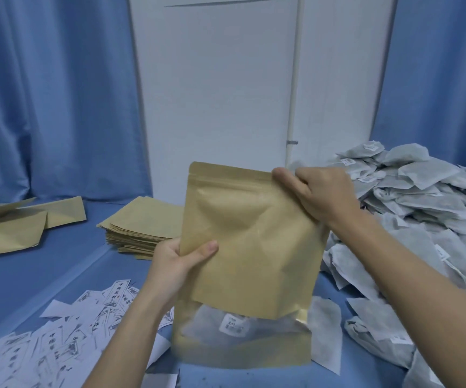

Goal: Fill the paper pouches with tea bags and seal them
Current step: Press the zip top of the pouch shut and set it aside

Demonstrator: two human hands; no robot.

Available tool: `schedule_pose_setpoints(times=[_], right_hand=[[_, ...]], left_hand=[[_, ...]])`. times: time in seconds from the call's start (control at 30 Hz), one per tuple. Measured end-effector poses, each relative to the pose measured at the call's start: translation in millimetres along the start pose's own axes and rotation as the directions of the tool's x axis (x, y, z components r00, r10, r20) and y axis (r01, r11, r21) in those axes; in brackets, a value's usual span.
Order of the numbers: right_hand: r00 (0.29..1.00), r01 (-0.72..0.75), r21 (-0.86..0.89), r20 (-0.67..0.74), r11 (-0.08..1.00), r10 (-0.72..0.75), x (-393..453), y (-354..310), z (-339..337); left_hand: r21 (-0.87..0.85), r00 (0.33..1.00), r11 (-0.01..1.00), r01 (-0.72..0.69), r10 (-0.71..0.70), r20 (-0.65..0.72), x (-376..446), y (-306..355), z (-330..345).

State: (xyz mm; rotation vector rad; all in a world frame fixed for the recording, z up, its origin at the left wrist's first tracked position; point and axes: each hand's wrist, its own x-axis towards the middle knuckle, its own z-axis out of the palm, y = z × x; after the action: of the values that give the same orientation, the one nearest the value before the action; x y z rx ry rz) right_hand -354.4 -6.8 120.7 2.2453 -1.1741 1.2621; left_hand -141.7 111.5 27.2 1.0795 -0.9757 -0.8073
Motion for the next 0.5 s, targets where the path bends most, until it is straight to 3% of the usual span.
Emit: schedule_pose_setpoints(times=[0.07,0.13,0.17,0.2,0.23,0.27,0.33,0.43,0.5], right_hand=[[0.995,-0.049,0.059,-0.088,0.997,0.054,-2.9,7.7,4.3],[0.969,-0.173,0.303,-0.120,0.937,0.217,-1.7,14.8,4.1],[0.951,-0.250,0.496,-0.033,0.832,0.306,-3.9,17.3,1.7],[0.928,-0.355,0.666,0.165,0.656,0.335,-9.9,18.9,-1.5],[0.880,-0.474,0.740,0.393,0.477,0.265,-20.6,23.0,-1.8],[0.811,-0.575,0.729,0.568,0.371,0.141,-34.8,27.4,2.3],[0.716,-0.648,0.683,0.697,0.336,-0.035,-64.0,29.5,12.6],[0.711,-0.695,0.693,0.702,0.190,0.037,-88.2,27.7,22.9],[0.708,-0.706,0.705,0.699,0.072,0.102,-93.0,26.3,28.4]], left_hand=[[0.003,1.000,1.000,-0.010,0.010,-0.015,0.7,0.5,3.8],[-0.070,0.998,0.998,0.008,-0.012,-0.055,2.8,1.7,4.5],[-0.136,0.996,0.990,0.022,-0.033,-0.079,4.6,2.4,3.2],[-0.201,0.994,0.979,0.031,-0.051,-0.096,6.4,3.2,1.2],[-0.255,0.992,0.966,0.040,-0.070,-0.109,8.6,4.2,-0.4],[-0.303,0.990,0.952,0.048,-0.087,-0.115,11.2,5.3,-1.2],[-0.384,0.986,0.920,0.076,-0.126,-0.105,18.1,6.4,-0.9],[-0.414,0.981,0.894,0.170,-0.193,-0.013,27.0,11.8,-2.2],[-0.441,0.969,0.863,0.246,-0.201,0.146,26.2,14.4,-8.7]])
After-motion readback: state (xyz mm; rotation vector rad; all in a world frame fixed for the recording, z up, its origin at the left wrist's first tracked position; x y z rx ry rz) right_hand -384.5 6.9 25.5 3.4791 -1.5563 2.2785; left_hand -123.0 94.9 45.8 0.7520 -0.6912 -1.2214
